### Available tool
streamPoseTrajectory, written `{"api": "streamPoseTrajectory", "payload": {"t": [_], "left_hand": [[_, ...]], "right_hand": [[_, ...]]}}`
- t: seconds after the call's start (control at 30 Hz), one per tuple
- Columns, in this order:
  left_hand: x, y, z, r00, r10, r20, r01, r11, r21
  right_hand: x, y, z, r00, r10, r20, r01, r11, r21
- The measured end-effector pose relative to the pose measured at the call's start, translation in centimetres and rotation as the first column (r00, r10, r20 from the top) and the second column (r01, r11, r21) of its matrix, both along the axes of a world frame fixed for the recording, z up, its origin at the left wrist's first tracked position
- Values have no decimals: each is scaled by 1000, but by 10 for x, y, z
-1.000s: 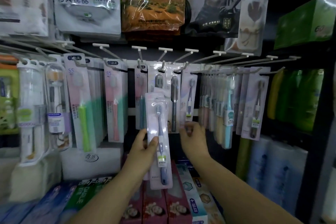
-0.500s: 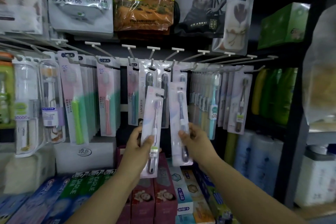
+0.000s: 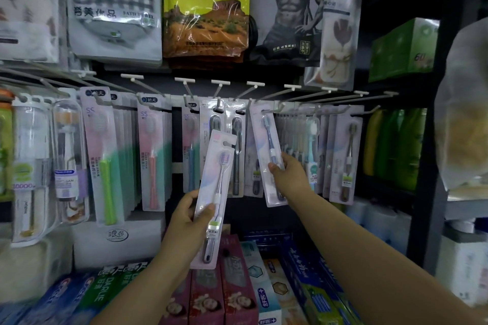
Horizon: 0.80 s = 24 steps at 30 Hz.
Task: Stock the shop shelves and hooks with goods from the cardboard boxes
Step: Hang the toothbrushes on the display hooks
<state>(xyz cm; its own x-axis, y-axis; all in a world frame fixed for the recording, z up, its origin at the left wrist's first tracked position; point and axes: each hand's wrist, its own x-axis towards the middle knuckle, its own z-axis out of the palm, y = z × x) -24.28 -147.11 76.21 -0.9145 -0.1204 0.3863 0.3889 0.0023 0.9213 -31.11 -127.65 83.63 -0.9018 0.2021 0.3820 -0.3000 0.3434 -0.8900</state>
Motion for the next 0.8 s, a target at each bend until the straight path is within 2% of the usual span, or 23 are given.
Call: {"api": "streamPoseTrajectory", "payload": {"t": [0.17, 0.3, 0.53, 0.67, 0.8], "left_hand": [[-6, -8, 2, 1000, 2, -30, -3, 1000, -2], [-10, -13, 4, 999, 9, -32, -9, 1000, 0], [-18, -11, -2, 1000, 10, 27, -11, 1000, 20], [-20, -2, -3, 999, 12, 51, -14, 999, 35], [-18, 15, -1, 999, 3, 49, -7, 997, 75]], "right_hand": [[-15, -8, -7, 999, 25, 40, -22, 997, -74], [-29, -14, -12, 995, -19, 96, 18, 1000, 9], [-30, -23, -37, 946, -40, 321, 39, 999, 9], [2, -27, -64, 969, 73, 236, -73, 997, -12], [41, -34, -79, 943, 301, 139, -306, 952, 14]]}}
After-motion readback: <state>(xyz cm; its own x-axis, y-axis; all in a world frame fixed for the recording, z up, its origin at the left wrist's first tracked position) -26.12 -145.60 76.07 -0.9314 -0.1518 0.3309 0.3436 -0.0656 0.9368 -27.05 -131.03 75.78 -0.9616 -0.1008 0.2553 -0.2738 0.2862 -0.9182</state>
